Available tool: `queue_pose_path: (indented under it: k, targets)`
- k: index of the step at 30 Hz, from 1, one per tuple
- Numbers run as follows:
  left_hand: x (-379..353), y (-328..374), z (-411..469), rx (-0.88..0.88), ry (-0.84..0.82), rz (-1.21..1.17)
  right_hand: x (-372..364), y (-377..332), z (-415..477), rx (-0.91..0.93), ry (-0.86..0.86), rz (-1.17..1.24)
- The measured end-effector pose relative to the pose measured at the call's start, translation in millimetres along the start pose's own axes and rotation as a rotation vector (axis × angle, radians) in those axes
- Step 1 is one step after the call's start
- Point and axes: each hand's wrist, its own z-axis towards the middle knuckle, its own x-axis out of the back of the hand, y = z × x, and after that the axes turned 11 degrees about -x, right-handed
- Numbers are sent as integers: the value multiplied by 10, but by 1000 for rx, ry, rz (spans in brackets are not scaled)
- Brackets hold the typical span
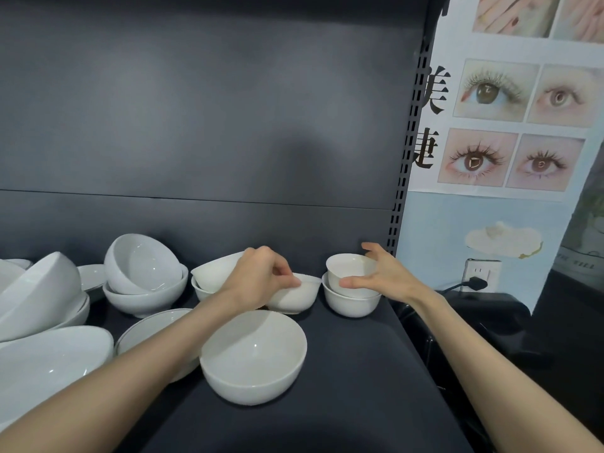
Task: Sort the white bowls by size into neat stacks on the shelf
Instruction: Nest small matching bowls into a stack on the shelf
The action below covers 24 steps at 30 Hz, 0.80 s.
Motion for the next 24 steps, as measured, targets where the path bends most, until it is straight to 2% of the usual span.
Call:
queue_pose_path:
  k: [9,14,19,24]
  targets:
    - [57,108,126,-53,222,-97,-47,32,48,-19,-55,-61]
    - [-122,196,291,-131,221,-166,31,124,-7,-35,-51,-70]
    - [-348,251,423,-207,185,-277,50,305,-55,-92,-119,-18]
    - [-482,264,531,-262,124,-328,-26,439,-2,-41,-58,93]
